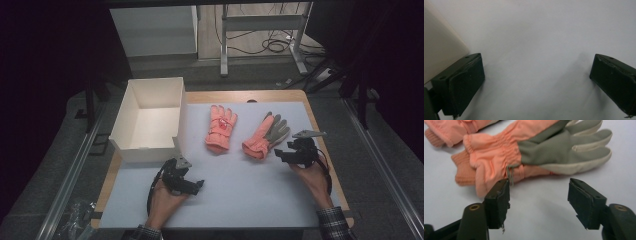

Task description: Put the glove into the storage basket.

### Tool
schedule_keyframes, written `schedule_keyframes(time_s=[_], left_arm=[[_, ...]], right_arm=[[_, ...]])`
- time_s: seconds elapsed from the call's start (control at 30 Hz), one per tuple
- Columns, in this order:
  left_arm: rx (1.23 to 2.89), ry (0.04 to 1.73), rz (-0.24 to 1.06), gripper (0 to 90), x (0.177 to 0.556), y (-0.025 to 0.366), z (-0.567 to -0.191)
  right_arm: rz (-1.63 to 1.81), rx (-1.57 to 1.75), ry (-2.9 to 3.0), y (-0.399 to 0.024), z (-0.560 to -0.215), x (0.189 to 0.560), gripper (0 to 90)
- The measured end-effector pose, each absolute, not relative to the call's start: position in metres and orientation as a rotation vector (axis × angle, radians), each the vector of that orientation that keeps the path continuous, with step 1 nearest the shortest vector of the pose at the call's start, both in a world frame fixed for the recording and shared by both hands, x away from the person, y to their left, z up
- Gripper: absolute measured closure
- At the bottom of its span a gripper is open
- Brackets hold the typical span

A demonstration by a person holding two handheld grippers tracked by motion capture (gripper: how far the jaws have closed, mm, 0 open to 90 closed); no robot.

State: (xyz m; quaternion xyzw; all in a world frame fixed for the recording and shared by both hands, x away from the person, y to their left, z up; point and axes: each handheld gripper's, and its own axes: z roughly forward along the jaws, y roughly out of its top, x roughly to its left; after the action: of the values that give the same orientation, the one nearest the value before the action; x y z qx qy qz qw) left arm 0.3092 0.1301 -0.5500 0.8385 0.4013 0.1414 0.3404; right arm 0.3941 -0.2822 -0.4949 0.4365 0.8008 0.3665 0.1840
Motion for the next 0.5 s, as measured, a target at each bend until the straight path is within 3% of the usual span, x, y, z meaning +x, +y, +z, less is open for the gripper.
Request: schedule_keyframes(time_s=[0.5], left_arm=[[2.181,1.044,0.368,0.0,0.309,0.130,-0.550]], right_arm=[[1.031,1.231,2.214,-0.265,-0.481,0.430,46.8]])
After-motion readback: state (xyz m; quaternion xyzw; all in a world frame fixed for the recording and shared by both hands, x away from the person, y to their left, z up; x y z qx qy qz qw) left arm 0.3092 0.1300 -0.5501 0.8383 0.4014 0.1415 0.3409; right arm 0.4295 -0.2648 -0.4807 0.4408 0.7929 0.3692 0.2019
